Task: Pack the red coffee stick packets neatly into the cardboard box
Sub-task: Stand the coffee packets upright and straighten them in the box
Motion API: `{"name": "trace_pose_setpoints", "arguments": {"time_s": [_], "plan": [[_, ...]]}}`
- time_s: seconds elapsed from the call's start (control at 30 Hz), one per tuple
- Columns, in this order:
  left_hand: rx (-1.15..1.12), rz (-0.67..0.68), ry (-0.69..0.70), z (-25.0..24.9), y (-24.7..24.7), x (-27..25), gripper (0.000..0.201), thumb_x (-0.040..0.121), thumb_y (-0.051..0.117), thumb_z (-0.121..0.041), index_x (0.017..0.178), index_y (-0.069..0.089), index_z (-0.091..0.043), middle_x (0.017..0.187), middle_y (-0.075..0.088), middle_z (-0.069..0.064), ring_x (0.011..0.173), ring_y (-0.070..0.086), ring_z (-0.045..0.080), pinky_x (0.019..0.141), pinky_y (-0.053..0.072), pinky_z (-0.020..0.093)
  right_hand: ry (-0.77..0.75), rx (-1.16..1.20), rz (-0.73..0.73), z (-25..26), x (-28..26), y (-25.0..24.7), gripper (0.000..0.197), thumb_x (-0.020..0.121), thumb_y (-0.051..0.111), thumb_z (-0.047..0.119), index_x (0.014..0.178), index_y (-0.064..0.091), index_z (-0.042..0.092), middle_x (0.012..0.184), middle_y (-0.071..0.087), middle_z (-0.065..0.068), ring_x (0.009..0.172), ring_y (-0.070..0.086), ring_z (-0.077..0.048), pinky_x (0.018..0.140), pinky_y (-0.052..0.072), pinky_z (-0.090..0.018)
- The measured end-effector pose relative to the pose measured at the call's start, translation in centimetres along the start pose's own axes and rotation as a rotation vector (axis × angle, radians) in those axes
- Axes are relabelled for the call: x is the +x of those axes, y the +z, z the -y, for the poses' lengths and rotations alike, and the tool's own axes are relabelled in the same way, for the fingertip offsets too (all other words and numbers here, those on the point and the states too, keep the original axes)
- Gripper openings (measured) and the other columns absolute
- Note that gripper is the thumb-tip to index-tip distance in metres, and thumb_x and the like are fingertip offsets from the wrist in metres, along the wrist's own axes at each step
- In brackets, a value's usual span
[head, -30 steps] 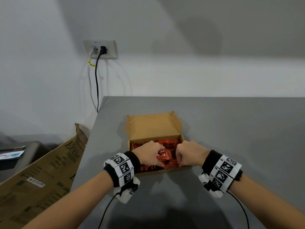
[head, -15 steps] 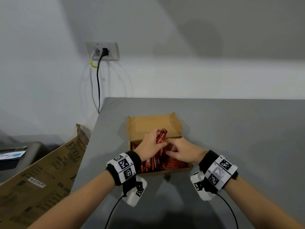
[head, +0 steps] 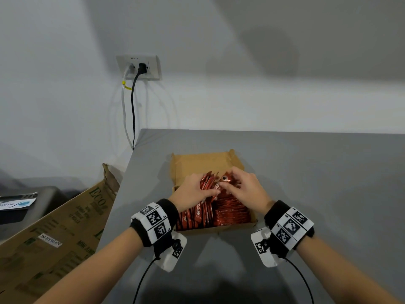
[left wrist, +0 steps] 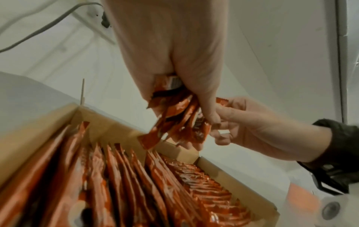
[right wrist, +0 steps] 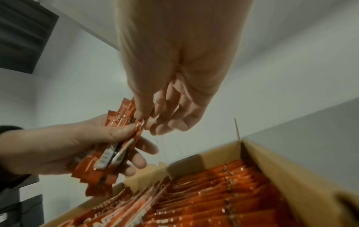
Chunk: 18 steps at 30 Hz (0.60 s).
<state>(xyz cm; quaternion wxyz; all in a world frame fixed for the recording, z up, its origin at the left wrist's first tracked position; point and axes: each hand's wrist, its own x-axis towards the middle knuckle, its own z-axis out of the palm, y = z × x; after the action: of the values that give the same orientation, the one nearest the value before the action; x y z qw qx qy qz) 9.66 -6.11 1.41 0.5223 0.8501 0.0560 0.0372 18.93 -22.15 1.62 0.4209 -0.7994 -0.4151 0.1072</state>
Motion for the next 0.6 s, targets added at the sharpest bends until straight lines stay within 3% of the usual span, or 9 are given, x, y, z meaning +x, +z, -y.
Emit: {"name": "trace_pose_setpoints", "arguments": {"time_s": [0.1,0.2,0.3,0.4,0.47,0.6], "plan": [[0.066,-0.159,0.009,0.0,-0.3,0.3,0.026,0.088,0.063,-0.018,0.114,0.06,-0.014,0.081,0.065,-0.009,0.065,0.062,-0.002,0.066,0.052,0.013,0.028,0.066,-0.125,-0.5,-0.4,0.0,0.006,0.091,0.057,0.016,0.091,0.051,0.014,0.065,0.065,0.002,0.055,0.06,-0.003,0.06,0.051,-0.021],[0.118,-0.248,0.021,0.0,-0.4,0.4,0.017,0.089,0.062,-0.02,0.104,0.063,-0.012,0.077,0.066,-0.002,0.056,0.057,0.0,0.059,0.051,0.02,0.028,0.138,-0.144,-0.6,-0.6,-0.1,0.007,0.091,0.056,0.01,0.092,0.05,0.012,0.065,0.066,0.0,0.056,0.063,-0.006,0.059,0.051,-0.019],[0.076,-0.178,0.032,-0.3,-0.2,0.3,0.017,0.085,0.068,-0.025,0.095,0.068,-0.012,0.074,0.066,-0.008,0.055,0.055,-0.006,0.057,0.045,0.011,0.004,0.179,-0.148,-0.2,-0.6,0.0,0.007,0.092,0.054,0.006,0.093,0.049,0.01,0.067,0.067,-0.003,0.06,0.066,-0.01,0.062,0.053,-0.02],[-0.002,-0.108,-0.056,-0.4,0.0,0.4,0.015,0.081,0.072,-0.022,0.088,0.069,-0.009,0.064,0.062,-0.009,0.048,0.052,-0.006,0.054,0.042,0.014,-0.008,0.184,-0.151,0.0,-0.5,0.0,0.008,0.091,0.054,0.005,0.096,0.05,0.01,0.07,0.067,-0.001,0.062,0.066,-0.01,0.063,0.054,-0.019],[-0.034,-0.132,-0.081,-0.3,-0.1,0.5,0.013,0.08,0.073,-0.021,0.087,0.071,-0.01,0.066,0.064,-0.007,0.053,0.055,-0.002,0.055,0.044,0.017,-0.007,0.167,-0.14,0.0,-0.5,-0.2,0.009,0.091,0.056,0.006,0.097,0.052,0.01,0.075,0.066,0.002,0.066,0.066,-0.007,0.065,0.053,-0.017],[0.076,-0.048,-0.045,-0.4,-0.7,0.3,0.02,0.083,0.07,-0.023,0.085,0.068,-0.003,0.063,0.061,-0.002,0.048,0.049,0.001,0.05,0.041,0.02,-0.031,0.012,-0.144,0.1,-0.4,-1.0,0.009,0.089,0.06,0.015,0.098,0.062,0.017,0.093,0.063,0.007,0.081,0.06,-0.002,0.073,0.047,-0.011]]}}
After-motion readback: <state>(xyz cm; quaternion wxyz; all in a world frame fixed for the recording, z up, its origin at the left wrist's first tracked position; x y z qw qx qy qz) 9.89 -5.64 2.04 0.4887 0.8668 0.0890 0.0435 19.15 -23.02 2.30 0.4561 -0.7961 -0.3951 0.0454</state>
